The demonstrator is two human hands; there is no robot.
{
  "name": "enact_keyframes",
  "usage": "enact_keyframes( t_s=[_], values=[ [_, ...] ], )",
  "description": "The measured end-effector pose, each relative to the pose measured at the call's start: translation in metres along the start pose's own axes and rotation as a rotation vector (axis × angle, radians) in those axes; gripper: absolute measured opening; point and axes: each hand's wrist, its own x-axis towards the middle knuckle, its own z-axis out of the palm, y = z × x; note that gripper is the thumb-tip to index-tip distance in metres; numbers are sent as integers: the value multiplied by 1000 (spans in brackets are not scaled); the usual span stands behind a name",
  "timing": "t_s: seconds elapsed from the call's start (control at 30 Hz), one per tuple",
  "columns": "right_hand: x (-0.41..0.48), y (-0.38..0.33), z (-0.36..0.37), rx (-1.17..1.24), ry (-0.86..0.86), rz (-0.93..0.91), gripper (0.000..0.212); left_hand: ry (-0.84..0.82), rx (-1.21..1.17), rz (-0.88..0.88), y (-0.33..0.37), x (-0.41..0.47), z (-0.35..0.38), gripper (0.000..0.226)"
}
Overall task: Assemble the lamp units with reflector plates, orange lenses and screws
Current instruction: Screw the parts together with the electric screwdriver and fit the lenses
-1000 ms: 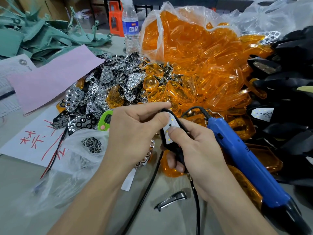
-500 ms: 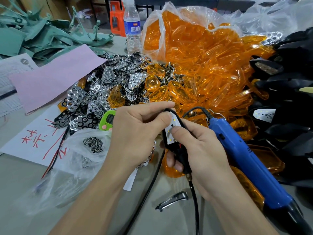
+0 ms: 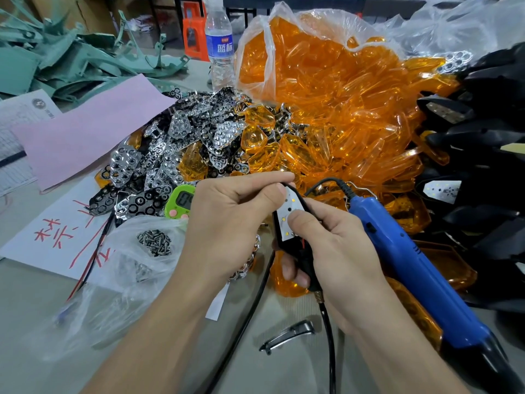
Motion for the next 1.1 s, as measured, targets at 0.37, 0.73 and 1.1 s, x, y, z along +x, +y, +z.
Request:
enact_keyframes(
  t_s=[0.37, 0.73, 1.1],
  values=[
    [1, -2, 3, -39, 90, -11, 25, -148, -142, -180, -5, -4, 7, 27],
    [1, 2, -1, -232, 102, -45, 5, -133, -195, -252, -9, -1, 10, 23],
    [2, -1, 4, -26, 150, -18, 12, -223, -517, -416, -7, -13, 27, 31]
  ],
)
